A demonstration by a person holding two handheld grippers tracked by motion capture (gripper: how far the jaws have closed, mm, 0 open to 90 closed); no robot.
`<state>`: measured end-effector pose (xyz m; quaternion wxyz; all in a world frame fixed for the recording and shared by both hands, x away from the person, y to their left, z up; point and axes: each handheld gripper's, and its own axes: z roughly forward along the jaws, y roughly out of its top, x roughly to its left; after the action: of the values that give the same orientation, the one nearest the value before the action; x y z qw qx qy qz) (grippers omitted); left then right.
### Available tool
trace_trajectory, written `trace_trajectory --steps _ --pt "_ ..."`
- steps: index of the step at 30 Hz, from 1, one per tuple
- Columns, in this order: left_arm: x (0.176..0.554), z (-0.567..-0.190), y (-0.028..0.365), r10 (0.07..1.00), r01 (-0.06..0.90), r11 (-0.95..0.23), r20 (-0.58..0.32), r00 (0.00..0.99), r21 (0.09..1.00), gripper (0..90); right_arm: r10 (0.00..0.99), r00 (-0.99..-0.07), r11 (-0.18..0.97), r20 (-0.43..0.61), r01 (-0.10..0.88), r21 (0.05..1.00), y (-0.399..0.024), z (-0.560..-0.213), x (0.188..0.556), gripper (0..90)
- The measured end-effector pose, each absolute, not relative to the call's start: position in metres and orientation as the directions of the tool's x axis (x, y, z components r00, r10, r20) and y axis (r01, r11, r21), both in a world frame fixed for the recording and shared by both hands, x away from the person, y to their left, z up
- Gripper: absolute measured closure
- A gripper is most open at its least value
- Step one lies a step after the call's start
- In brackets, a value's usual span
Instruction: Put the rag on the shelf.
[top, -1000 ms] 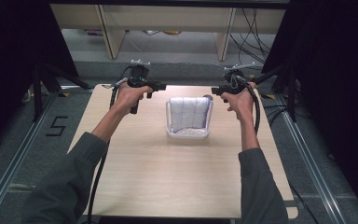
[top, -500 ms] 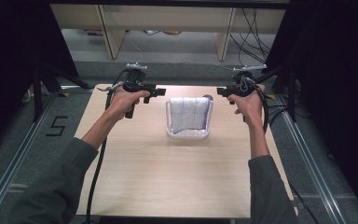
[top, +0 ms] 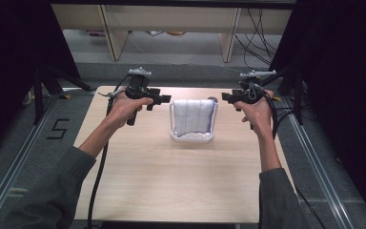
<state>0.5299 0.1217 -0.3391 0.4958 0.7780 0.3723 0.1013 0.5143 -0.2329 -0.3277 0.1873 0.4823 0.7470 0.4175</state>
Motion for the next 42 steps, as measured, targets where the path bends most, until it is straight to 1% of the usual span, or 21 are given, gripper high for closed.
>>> trace_trajectory --steps 1,3,10,13,18,19,20,21,25,26,27,29,33,34,36,42 --pt "0.530 -0.339 0.122 0.674 0.476 -0.231 -0.214 0.707 0.849 37.0 0.871 -0.481 0.206 0.101 0.545 0.813 -0.234 -0.328 0.515 50.2" --pt "0.527 -0.338 0.121 0.680 0.473 -0.231 -0.207 0.704 0.850 36.3 0.870 -0.479 0.194 0.118 0.552 0.811 -0.233 -0.328 0.512 49.8" --pt "0.521 -0.342 0.120 0.673 0.476 -0.229 -0.215 0.707 0.849 34.3 0.873 -0.476 0.195 0.110 0.546 0.815 -0.233 -0.329 0.504 47.0" --pt "0.519 -0.343 0.122 0.666 0.485 -0.216 -0.236 0.708 0.847 33.3 0.872 -0.476 0.193 0.112 0.546 0.815 -0.232 -0.329 0.499 43.7" --pt "0.516 -0.343 0.123 0.665 0.485 -0.213 -0.237 0.708 0.848 32.0 0.870 -0.479 0.182 0.119 0.535 0.825 -0.228 -0.326 0.492 40.0" --pt "0.515 -0.343 0.123 0.664 0.483 -0.210 -0.238 0.709 0.850 31.9 0.869 -0.485 0.201 0.095 0.523 0.828 -0.228 -0.325 0.491 39.3" --pt "0.514 -0.343 0.123 0.663 0.484 -0.205 -0.243 0.708 0.850 31.6 0.871 -0.479 0.187 0.112 0.532 0.826 -0.227 -0.325 0.489 38.7" --pt "0.513 -0.343 0.123 0.662 0.482 -0.212 -0.238 0.710 0.850 30.9 0.865 -0.491 0.198 0.104 0.523 0.829 -0.227 -0.324 0.489 38.1" --pt "0.507 -0.345 0.123 0.661 0.478 -0.219 -0.230 0.714 0.851 29.3 0.869 -0.481 0.185 0.114 0.530 0.828 -0.226 -0.324 0.484 37.3" --pt "0.505 -0.346 0.124 0.659 0.481 -0.222 -0.233 0.715 0.848 29.1 0.863 -0.494 0.199 0.100 0.516 0.833 -0.226 -0.325 0.482 37.3" --pt "0.504 -0.347 0.125 0.647 0.481 -0.221 -0.241 0.724 0.848 29.1 0.870 -0.478 0.178 0.121 0.534 0.826 -0.224 -0.325 0.479 37.3" --pt "0.502 -0.348 0.126 0.643 0.476 -0.216 -0.243 0.727 0.853 29.0 0.861 -0.497 0.194 0.108 0.517 0.834 -0.225 -0.326 0.476 37.3" --pt "0.495 -0.350 0.128 0.638 0.474 -0.207 -0.249 0.729 0.856 29.0 0.859 -0.498 0.185 0.118 0.517 0.836 -0.225 -0.328 0.468 37.3" --pt "0.493 -0.351 0.128 0.632 0.472 -0.209 -0.250 0.733 0.857 29.0 0.852 -0.512 0.199 0.106 0.505 0.840 -0.226 -0.329 0.467 37.2" --pt "0.489 -0.353 0.130 0.629 0.468 -0.214 -0.246 0.738 0.858 29.0 0.854 -0.511 0.208 0.091 0.497 0.842 -0.225 -0.331 0.463 37.2" --pt "0.474 -0.359 0.133 0.616 0.460 -0.220 -0.243 0.749 0.860 28.4 0.845 -0.521 0.188 0.116 0.495 0.848 -0.224 -0.340 0.453 37.2"
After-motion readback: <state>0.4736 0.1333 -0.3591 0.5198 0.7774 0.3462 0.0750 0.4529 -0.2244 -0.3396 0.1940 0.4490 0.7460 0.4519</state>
